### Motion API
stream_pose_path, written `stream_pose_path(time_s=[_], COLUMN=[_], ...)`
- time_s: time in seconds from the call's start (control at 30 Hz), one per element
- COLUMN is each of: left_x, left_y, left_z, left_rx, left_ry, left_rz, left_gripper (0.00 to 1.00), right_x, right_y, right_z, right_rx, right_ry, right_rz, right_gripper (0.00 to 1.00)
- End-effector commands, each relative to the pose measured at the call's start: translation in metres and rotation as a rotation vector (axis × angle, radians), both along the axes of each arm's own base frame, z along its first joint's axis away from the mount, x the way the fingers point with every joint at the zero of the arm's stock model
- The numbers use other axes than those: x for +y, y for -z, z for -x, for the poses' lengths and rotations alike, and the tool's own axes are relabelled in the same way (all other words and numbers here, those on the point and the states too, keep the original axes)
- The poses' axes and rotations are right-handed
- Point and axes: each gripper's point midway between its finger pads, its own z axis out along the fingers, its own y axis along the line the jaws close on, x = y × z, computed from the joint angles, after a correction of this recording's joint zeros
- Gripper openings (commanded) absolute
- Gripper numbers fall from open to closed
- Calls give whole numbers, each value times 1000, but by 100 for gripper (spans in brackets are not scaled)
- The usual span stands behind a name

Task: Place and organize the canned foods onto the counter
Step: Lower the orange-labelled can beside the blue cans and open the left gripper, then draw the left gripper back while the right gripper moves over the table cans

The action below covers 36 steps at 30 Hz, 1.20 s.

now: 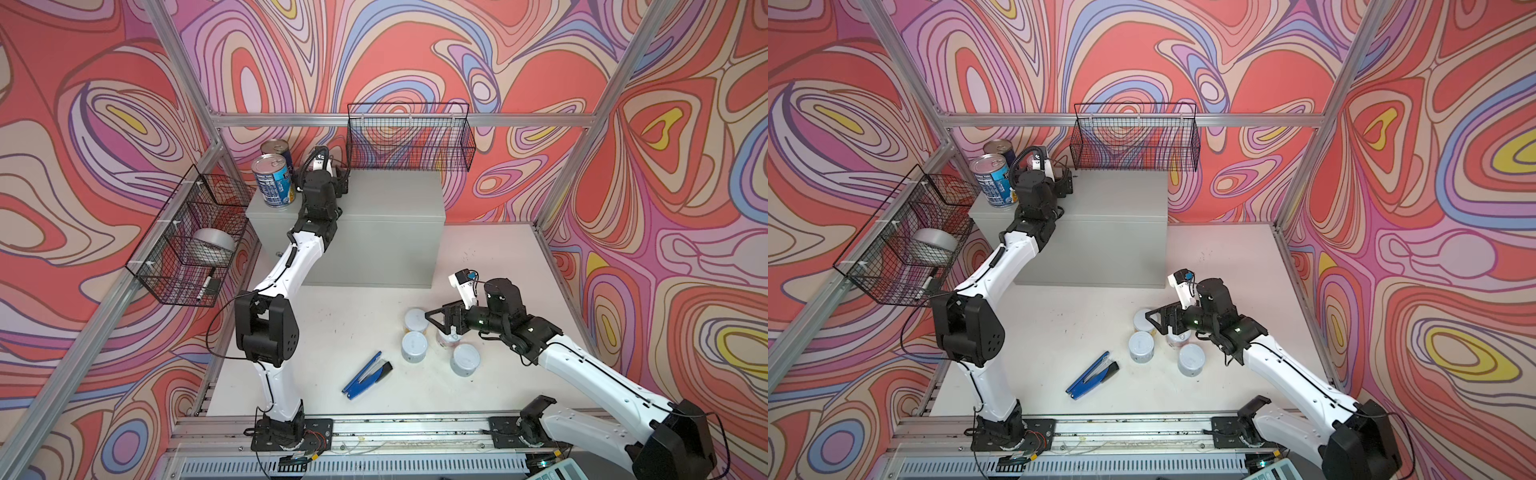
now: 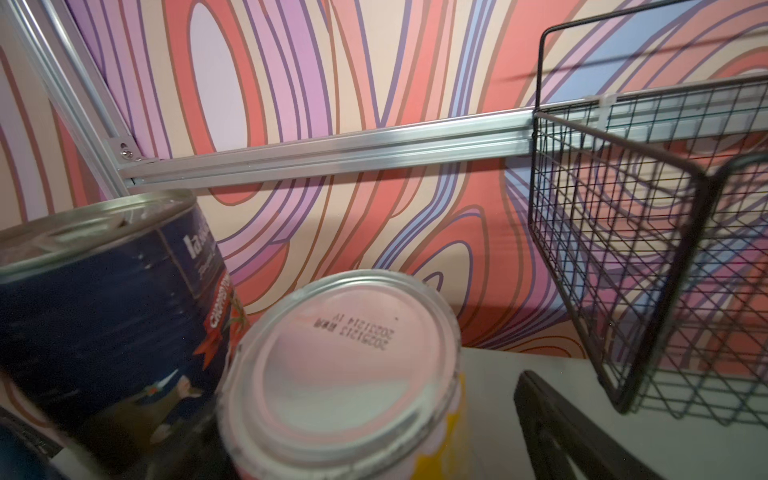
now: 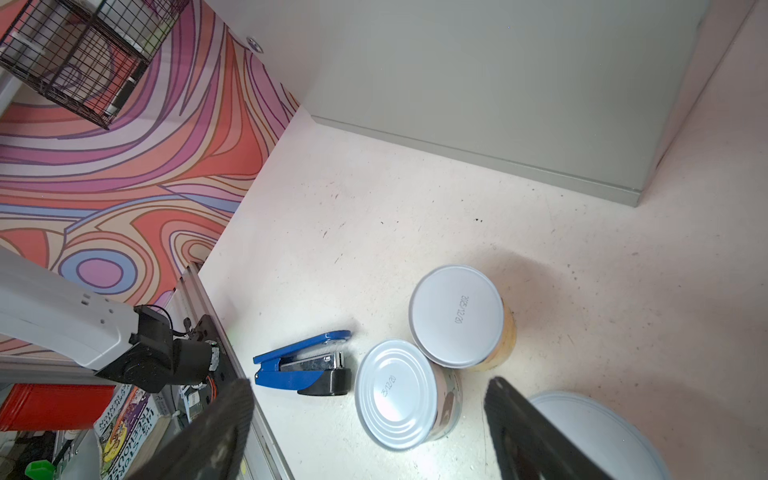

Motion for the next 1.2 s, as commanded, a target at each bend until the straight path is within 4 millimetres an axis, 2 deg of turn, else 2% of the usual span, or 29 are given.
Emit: stream_pose_path(time_s=[0.0, 0.4, 0.77, 0.97, 1.17], left_x=[7, 14, -17, -28, -31], left_y=[-7, 8, 1, -6, 16], left_z=[18, 52, 80, 113, 149], left_rx=[4, 53, 71, 56, 107], left_ry=[-54, -130, -35, -3, 51], left_rz=[-8, 46, 56, 105, 212], left_gripper=[100, 100, 100, 100, 100], right_x=[-1, -1, 4, 5, 3], right_y=[-13, -24, -31, -31, -26], right_z=[1, 2, -1, -3, -11], right_rx=[-40, -64, -53, -40, -22], right_ry=[-1, -22, -30, -20, 12], right_rz=[-21, -10, -31, -37, -9], right_gripper=[89, 89, 89, 89, 89])
